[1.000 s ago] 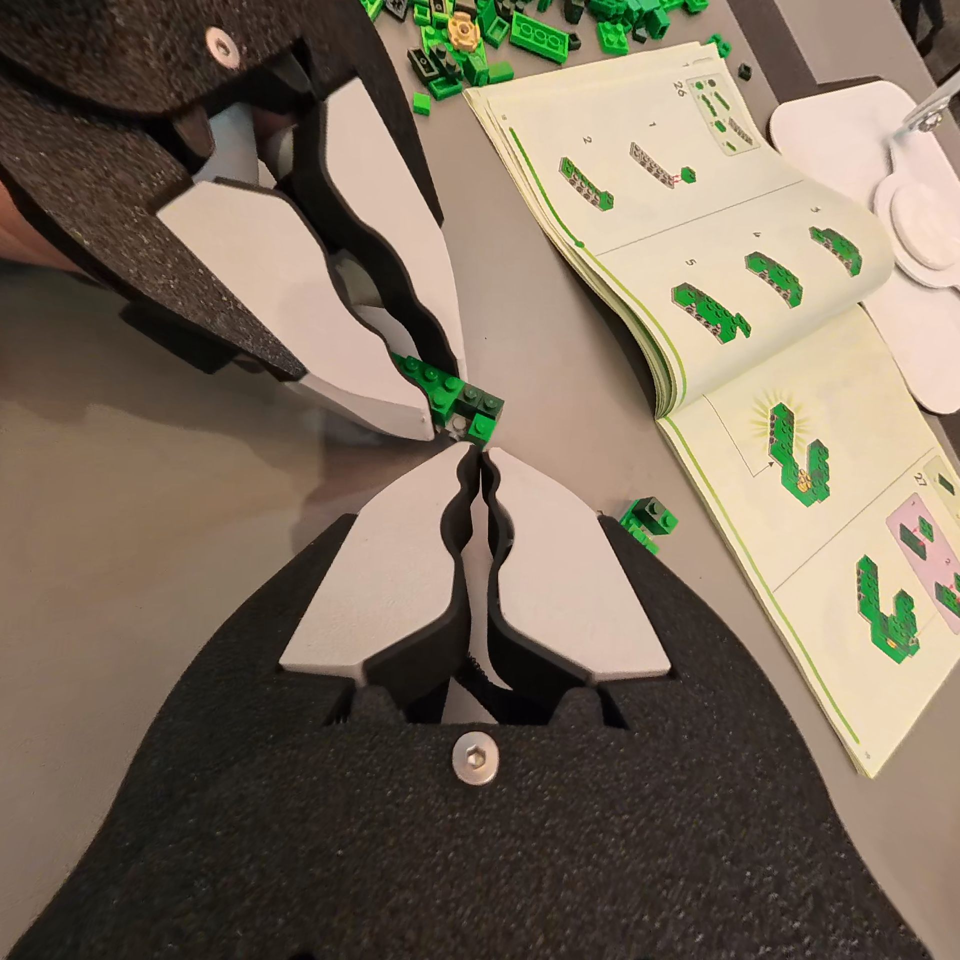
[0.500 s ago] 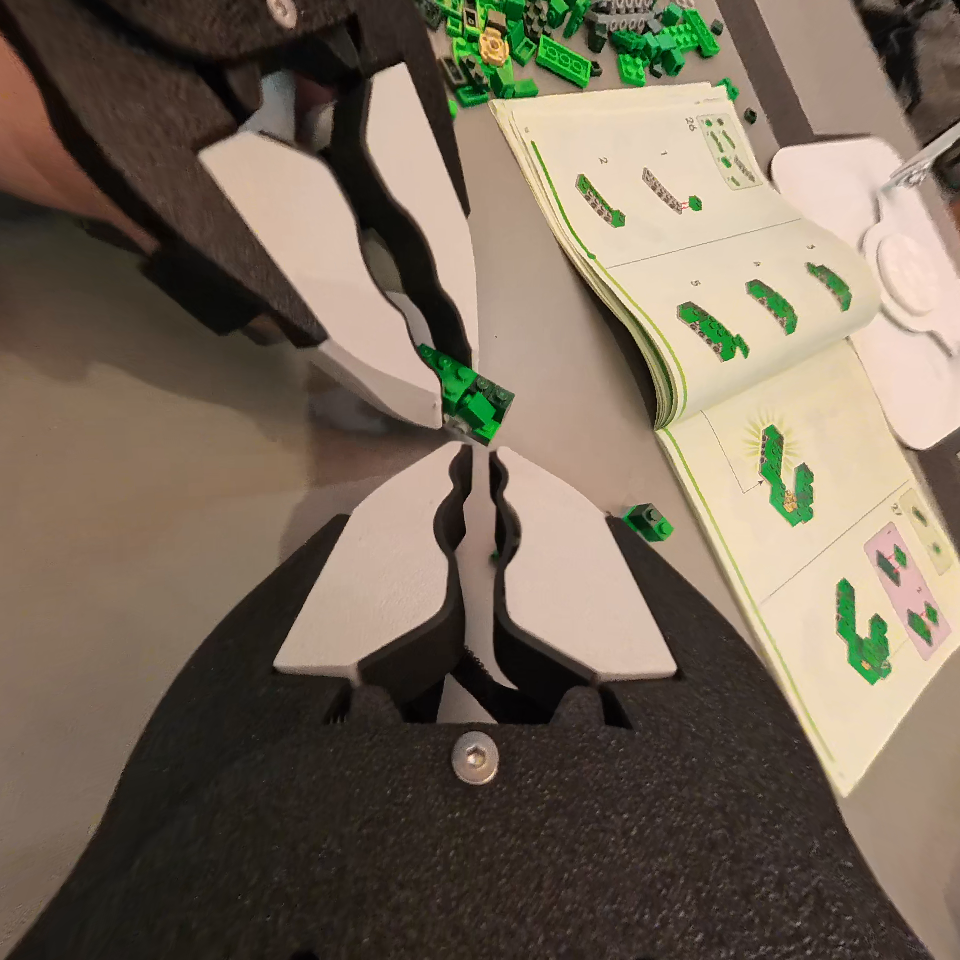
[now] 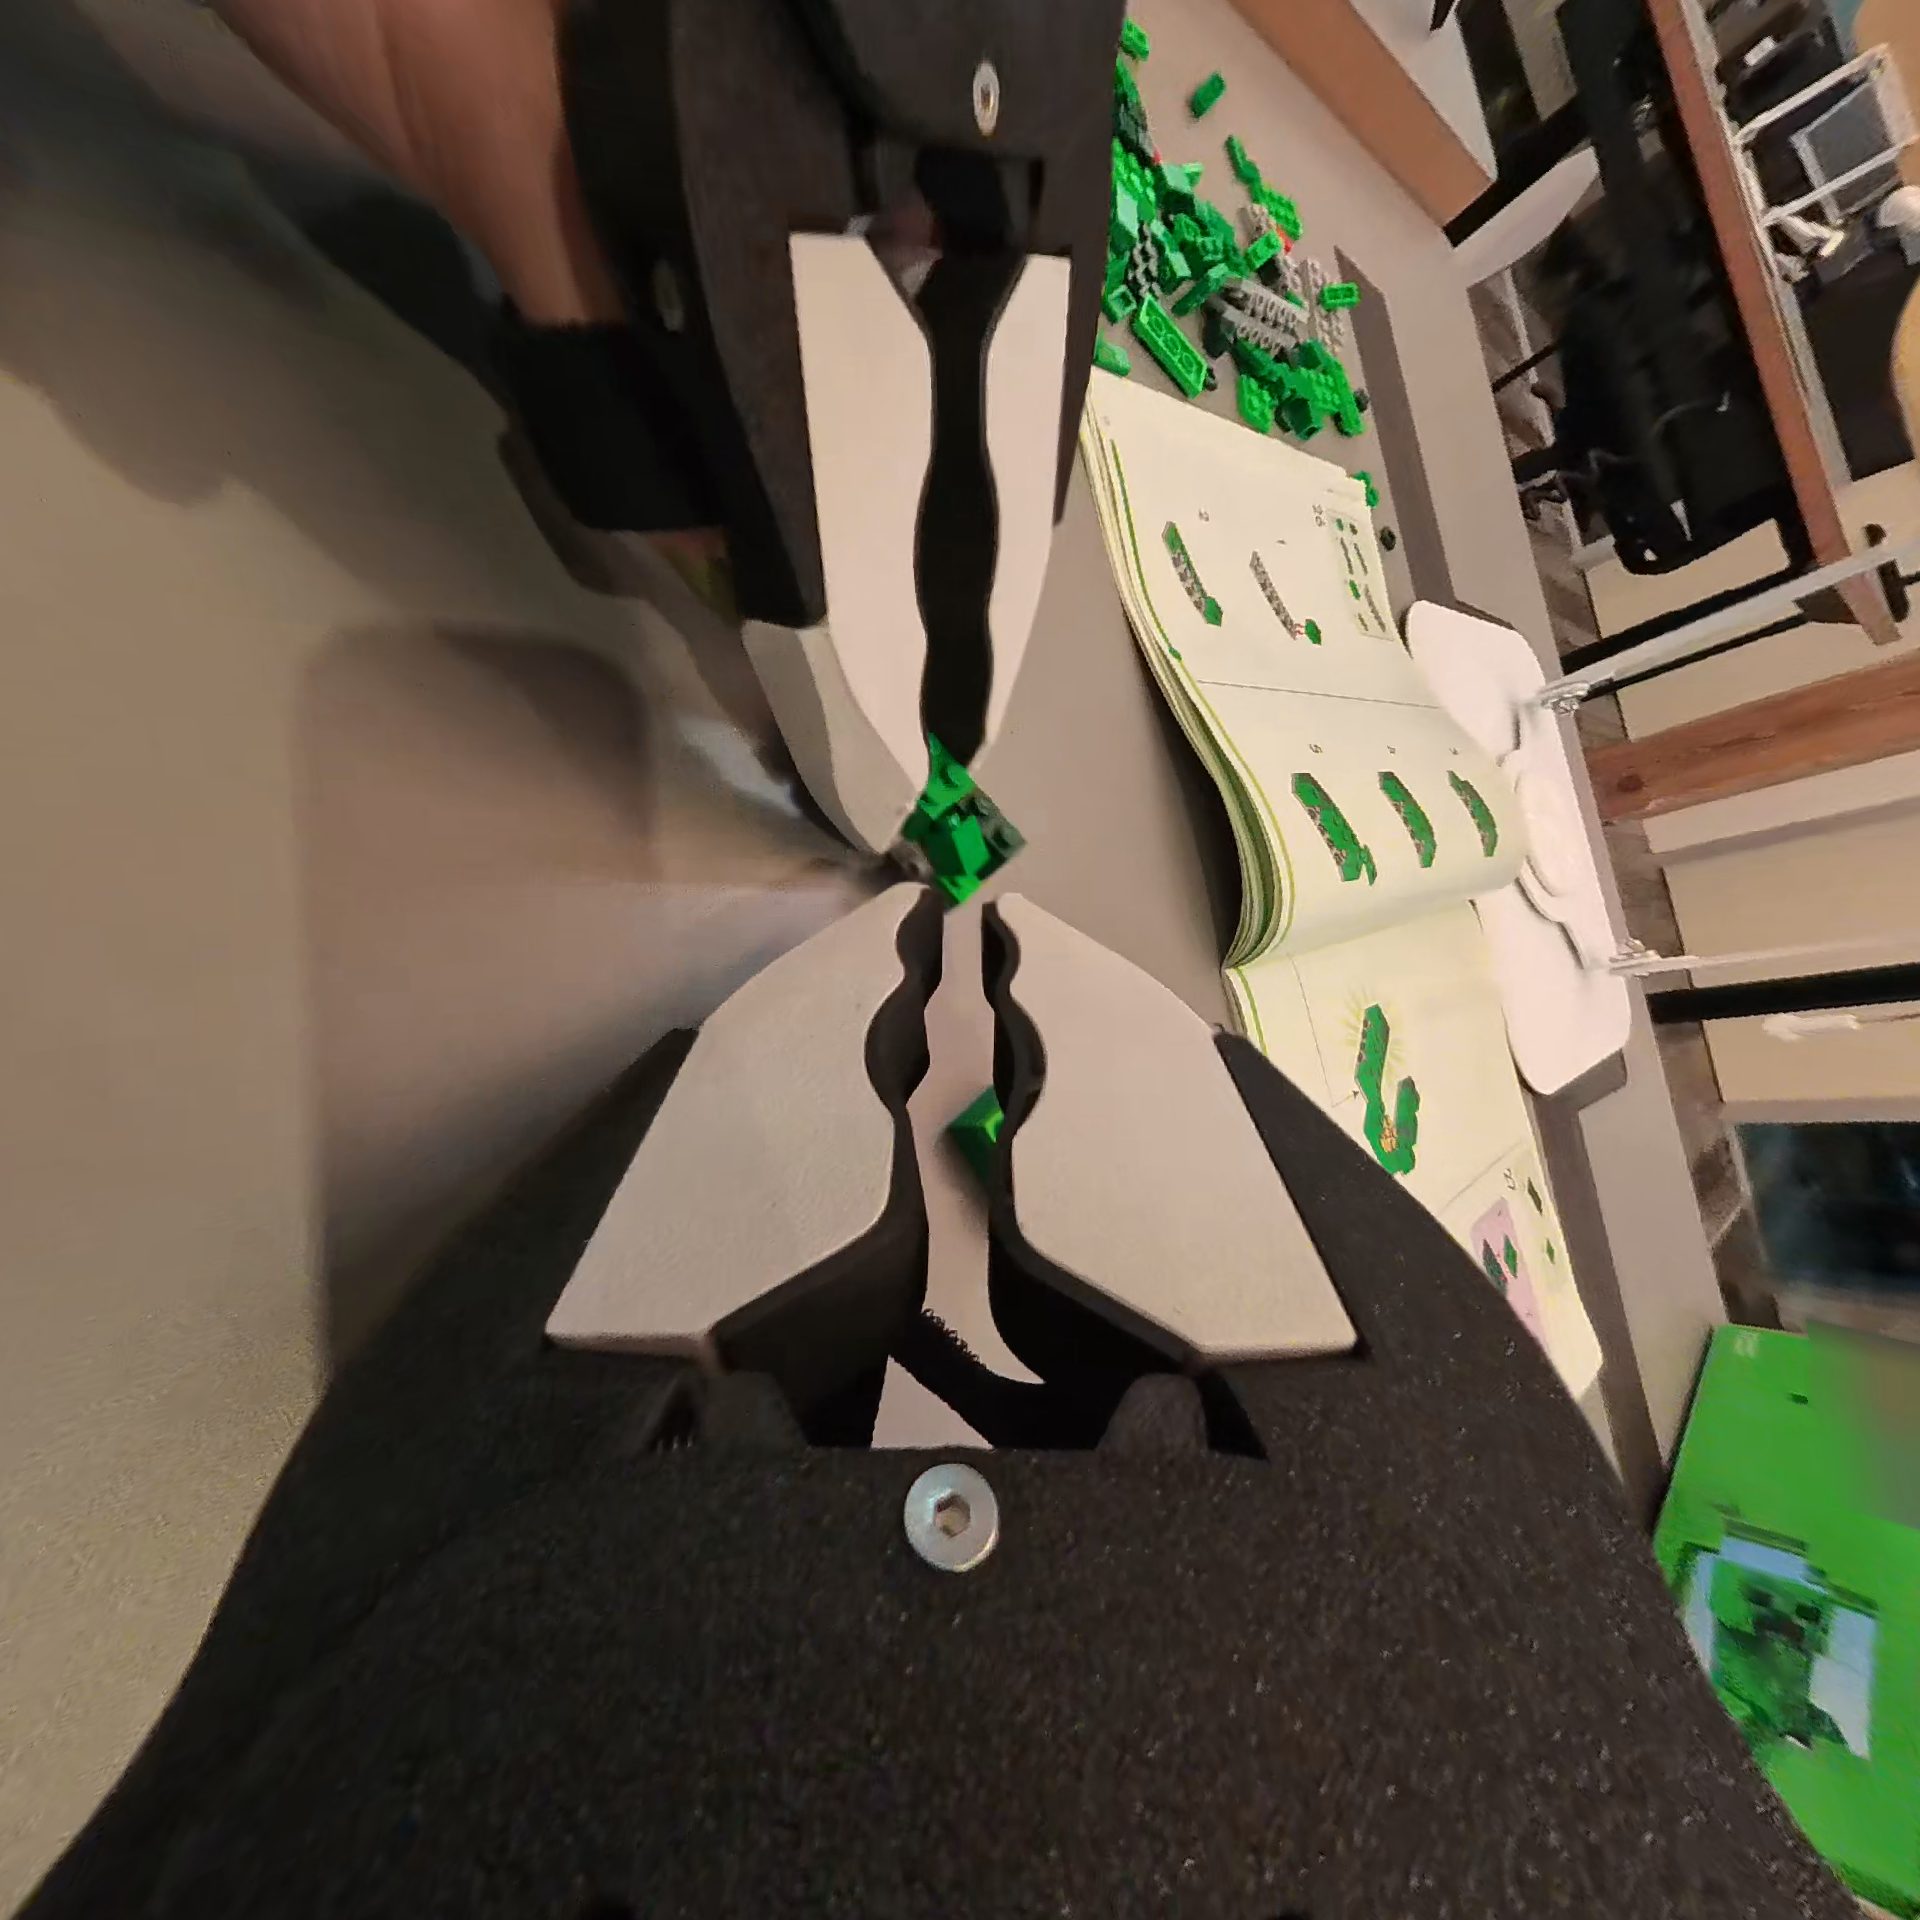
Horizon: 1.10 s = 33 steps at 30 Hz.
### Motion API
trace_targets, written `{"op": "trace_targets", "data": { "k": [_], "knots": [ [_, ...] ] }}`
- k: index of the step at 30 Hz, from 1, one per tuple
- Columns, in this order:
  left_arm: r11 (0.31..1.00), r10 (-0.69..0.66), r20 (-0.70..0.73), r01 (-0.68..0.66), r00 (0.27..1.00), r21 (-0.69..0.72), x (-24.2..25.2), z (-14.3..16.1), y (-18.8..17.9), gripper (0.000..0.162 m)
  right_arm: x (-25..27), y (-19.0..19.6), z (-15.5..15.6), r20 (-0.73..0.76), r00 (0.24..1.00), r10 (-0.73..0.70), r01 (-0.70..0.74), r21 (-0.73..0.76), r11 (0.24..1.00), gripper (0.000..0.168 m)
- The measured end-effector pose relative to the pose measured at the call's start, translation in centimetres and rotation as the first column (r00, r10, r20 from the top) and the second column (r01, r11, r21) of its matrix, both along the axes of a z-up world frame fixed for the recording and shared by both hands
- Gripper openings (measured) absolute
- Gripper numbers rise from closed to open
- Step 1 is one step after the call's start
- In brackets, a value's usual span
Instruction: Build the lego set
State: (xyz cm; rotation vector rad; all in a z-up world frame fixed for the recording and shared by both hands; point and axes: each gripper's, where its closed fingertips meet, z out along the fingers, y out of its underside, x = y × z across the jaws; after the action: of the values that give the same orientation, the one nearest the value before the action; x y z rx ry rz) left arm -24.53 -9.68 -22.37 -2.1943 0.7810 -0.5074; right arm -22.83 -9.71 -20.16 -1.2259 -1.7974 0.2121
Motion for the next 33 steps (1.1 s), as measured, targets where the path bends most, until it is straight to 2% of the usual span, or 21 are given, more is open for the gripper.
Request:
{"op": "trace_targets", "data": {
  "k": [3,5,6,7,8,10,11,14,17,19,22,25,33],
  "knots": [
    [0.996,-0.089,-0.119,0.087,0.989,-0.015,-0.8,-0.2,-0.8,0.017,0.0,-0.5,-0.6,0.041,0.999,0.019,-0.018,-0.028,0.999,0.006],
    [0.98,-0.199,-0.22,0.2,0.955,-0.019,-1.5,0.3,-1.7,0.017,-0.4,-1.4,-0.5,0.029,0.998,0.048,-0.045,-0.096,0.994,0.007],
    [0.976,-0.212,-0.31,0.217,0.927,-0.018,-2.5,0.5,-1.6,0.017,-0.7,-1.8,-0.1,0.006,0.998,0.062,-0.061,-0.116,0.991,0.007],
    [0.967,-0.245,-0.401,0.254,0.883,-0.032,-3.5,0.7,-1.7,0.017,-1.0,-2.1,0.4,-0.018,0.997,0.078,-0.08,-0.13,0.988,0.007],
    [0.939,-0.329,-0.488,0.334,0.808,-0.081,-4.3,0.7,-2.3,0.017,-1.3,-2.3,0.8,-0.04,0.996,0.086,-0.091,-0.144,0.985,0.006],
    [0.907,-0.391,-0.708,0.379,0.588,-0.186,-7.3,0.5,-2.0,0.017,-1.5,-2.4,1.1,-0.061,0.994,0.089,-0.098,-0.167,0.981,0.006],
    [0.891,-0.424,-0.726,0.392,0.542,-0.227,-7.7,0.5,-1.9,0.017,-1.6,-2.3,1.1,-0.07,0.994,0.088,-0.099,-0.17,0.98,0.006],
    [0.879,-0.47,-0.585,0.408,0.661,-0.246,-6.5,0.7,-1.6,0.017,-1.6,-2.2,0.9,-0.075,0.994,0.076,-0.09,-0.211,0.973,0.006],
    [0.931,-0.362,-0.555,0.318,0.749,-0.179,-7.4,1.0,-0.9,0.017,-1.6,-2.7,0.3,-0.05,0.997,0.053,-0.067,-0.332,0.941,0.012],
    [0.95,-0.312,-0.467,0.285,0.827,-0.129,-7.1,1.4,-1.5,0.017,-1.9,-3.2,0.1,-0.052,0.997,0.056,-0.072,-0.398,0.915,0.013],
    [0.978,-0.21,-0.359,0.201,0.91,-0.063,-7.4,1.5,-2.2,0.017,-2.3,-2.7,-0.7,0.006,1.0,-0.018,0.019,-0.449,0.893,0.014],
    [0.99,-0.132,-0.317,0.138,0.939,-0.002,-7.7,0.9,-2.5,0.017,-3.1,-3.4,-1.1,0.015,0.997,-0.077,0.072,-0.563,0.823,0.02],
    [0.994,-0.095,-0.272,0.105,0.957,0.021,-6.8,-0.5,-3.9,0.017,-4.0,-3.4,-2.7,0.074,0.993,-0.093,0.117,-0.491,0.863,0.021]
  ]
}}
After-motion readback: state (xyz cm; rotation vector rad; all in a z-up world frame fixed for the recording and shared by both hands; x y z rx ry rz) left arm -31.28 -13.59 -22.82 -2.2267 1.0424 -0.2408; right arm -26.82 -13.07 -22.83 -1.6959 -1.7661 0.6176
